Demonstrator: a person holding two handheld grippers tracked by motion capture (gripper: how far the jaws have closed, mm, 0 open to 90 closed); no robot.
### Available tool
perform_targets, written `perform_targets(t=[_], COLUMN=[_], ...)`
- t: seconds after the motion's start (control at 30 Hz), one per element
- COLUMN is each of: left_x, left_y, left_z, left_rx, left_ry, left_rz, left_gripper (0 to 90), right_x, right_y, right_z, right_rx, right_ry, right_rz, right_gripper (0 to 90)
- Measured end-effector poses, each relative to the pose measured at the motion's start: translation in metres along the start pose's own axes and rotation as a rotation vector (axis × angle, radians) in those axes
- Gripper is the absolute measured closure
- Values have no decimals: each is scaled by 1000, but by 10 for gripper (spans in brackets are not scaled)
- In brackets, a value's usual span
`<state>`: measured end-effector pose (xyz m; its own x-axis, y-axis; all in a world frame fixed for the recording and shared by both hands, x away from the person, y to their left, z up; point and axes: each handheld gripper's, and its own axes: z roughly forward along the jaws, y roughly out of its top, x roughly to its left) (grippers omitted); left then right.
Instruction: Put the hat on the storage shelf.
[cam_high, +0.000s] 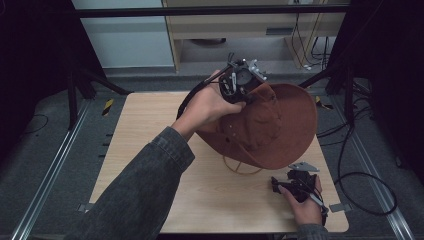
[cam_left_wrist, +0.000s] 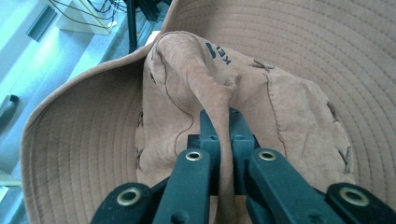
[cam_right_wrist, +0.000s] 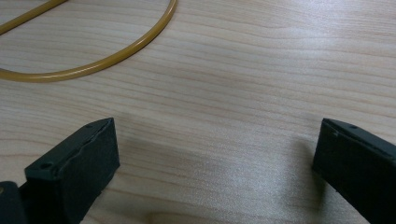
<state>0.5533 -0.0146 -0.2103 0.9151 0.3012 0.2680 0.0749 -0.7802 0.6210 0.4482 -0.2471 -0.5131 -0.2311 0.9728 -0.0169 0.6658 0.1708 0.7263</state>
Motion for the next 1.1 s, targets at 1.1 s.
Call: perform_targets(t=[1.1], left_x=[-6], left_y=[-5], left_z=[12], left_rx=[-29], left_ry=[25], left_rz=[-55], left_gripper=[555], right_x=[0], right_y=[0], right_z=[0], right_rx=[2], right_ry=[1], right_rz=[-2], right_gripper=[4])
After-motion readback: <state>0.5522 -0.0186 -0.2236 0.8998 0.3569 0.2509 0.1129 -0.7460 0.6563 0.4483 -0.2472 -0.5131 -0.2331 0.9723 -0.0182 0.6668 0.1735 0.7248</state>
